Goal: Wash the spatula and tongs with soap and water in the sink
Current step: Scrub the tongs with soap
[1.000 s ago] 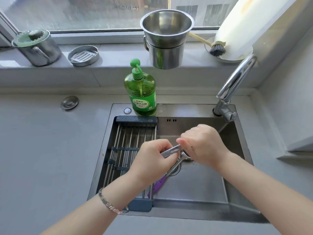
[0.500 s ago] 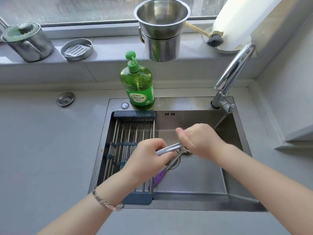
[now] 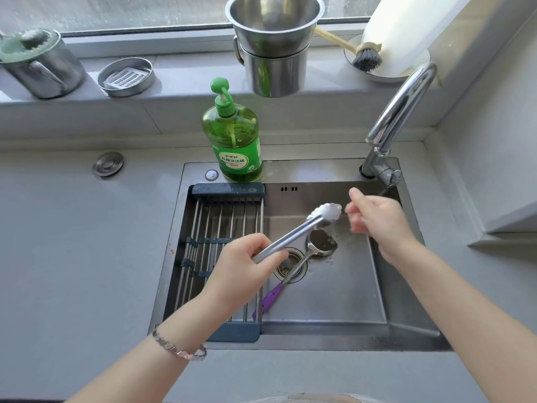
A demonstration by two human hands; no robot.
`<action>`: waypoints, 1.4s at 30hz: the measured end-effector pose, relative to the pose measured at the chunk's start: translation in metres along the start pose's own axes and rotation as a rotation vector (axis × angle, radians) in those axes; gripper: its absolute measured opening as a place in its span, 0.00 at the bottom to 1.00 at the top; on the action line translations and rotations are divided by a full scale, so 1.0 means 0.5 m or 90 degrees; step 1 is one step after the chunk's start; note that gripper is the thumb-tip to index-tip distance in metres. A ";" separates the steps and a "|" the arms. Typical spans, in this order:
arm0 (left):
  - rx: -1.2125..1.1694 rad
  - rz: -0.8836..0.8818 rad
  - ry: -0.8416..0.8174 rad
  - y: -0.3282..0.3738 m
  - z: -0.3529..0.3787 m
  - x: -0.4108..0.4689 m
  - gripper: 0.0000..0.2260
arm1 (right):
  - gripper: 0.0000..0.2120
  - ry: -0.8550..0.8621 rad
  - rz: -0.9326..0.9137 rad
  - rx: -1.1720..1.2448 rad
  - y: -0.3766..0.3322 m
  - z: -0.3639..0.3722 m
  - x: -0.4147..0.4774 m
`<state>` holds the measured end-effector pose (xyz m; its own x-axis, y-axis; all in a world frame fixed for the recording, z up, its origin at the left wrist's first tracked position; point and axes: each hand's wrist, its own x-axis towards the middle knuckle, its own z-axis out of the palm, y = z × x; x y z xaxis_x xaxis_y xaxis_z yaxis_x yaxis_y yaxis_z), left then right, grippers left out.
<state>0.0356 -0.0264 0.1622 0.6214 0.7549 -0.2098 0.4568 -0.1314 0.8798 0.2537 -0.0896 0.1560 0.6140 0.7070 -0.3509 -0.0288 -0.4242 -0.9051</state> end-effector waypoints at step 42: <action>-0.017 0.028 -0.114 0.006 0.071 -0.018 0.14 | 0.43 -0.220 -0.481 -0.432 0.079 0.118 -0.197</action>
<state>0.0539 -0.0566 0.1516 0.7449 0.6223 -0.2405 0.4101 -0.1429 0.9008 0.1457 -0.1425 0.1405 0.0293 0.9946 0.0991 0.7753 0.0400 -0.6303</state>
